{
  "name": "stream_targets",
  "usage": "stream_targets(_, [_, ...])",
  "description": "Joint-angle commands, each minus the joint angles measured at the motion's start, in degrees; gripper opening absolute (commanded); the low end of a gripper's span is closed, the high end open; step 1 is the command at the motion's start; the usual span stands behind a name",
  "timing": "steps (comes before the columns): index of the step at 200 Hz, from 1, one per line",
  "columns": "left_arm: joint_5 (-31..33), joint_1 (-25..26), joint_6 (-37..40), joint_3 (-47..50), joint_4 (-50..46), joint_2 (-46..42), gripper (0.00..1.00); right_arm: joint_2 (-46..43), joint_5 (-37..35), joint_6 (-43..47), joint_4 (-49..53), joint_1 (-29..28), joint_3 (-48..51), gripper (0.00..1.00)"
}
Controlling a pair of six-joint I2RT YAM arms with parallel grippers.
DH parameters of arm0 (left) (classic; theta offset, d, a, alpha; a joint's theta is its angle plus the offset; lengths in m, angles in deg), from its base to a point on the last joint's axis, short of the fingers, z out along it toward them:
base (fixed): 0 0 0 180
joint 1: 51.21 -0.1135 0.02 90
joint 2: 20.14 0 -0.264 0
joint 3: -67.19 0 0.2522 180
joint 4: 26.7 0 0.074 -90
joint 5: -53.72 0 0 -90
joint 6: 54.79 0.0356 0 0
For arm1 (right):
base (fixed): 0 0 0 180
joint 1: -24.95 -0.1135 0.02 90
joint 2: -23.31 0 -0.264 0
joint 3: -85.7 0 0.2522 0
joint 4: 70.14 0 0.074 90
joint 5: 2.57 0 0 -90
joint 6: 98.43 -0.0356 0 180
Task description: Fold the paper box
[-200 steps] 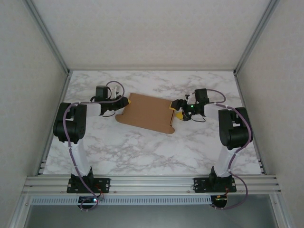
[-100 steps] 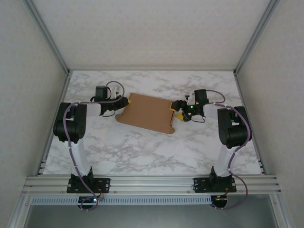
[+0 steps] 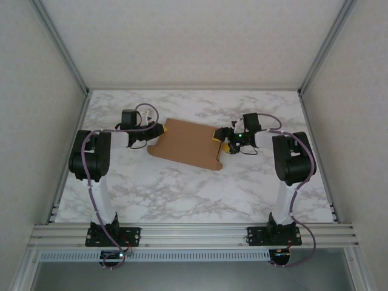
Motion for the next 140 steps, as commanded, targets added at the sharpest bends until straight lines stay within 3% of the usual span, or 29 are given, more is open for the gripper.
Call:
stream_targets(1, [7.3,0.6,0.5,3.3,-12.4,6.0,0.00,0.5,4.5,-6.8,-9.3,-1.5,1.1,0.72])
stream_targets(33, [6.5,1.5,-1.1,3.0,-11.7,3.9,0.00,-2.2,6.0,-17.6,-19.5,-1.5,3.7,0.67])
stream_targets(63, [9.3,2.7,0.0,1.0,-15.3,0.3,0.05,-4.5,4.6,-21.0,-17.8,-1.2,4.8,0.55])
stream_targets(102, [18.3,2.9,1.8,-0.7,-19.8,-7.4,0.37,-8.4,3.1,-18.1,-8.3,-0.1,6.0,0.46])
stream_targets(140, [34.4,7.4,7.7,-3.4,-24.2,-16.9,0.54,-12.1,3.7,-18.8,-4.9,1.1,7.7,0.40])
